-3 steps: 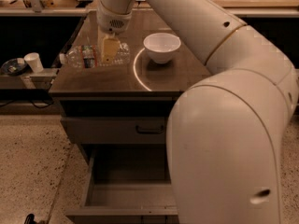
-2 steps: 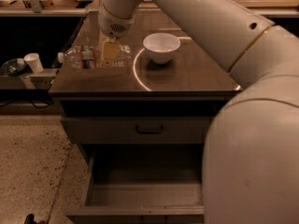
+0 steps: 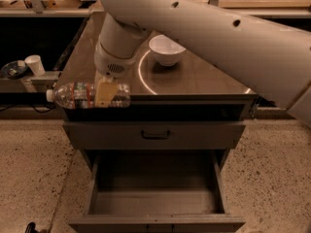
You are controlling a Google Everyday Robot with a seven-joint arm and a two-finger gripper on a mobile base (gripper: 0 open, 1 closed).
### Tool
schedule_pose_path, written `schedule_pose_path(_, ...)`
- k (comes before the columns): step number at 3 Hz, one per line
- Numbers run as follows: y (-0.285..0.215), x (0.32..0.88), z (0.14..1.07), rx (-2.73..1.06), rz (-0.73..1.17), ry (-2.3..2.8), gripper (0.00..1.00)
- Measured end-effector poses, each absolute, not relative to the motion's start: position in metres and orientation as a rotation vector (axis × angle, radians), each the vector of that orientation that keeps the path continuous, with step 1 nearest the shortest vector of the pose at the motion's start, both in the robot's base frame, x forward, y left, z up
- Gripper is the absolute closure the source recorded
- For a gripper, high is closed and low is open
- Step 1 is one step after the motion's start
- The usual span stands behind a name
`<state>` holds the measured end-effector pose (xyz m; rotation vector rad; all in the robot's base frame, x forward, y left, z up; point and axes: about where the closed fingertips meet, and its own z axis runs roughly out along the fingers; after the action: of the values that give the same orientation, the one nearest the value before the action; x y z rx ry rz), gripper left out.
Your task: Place water bottle into middle drawer
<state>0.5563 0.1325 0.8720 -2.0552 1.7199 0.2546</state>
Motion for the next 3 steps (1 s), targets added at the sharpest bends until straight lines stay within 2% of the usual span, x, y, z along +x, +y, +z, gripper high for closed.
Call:
schedule_pose_path(2,0.116,0.461,0.769,-2.180,0.413,1.864,1.00)
schedule_pose_path(3,0.093,0.422,0.730,-2.180,0.391,1.949,1.00)
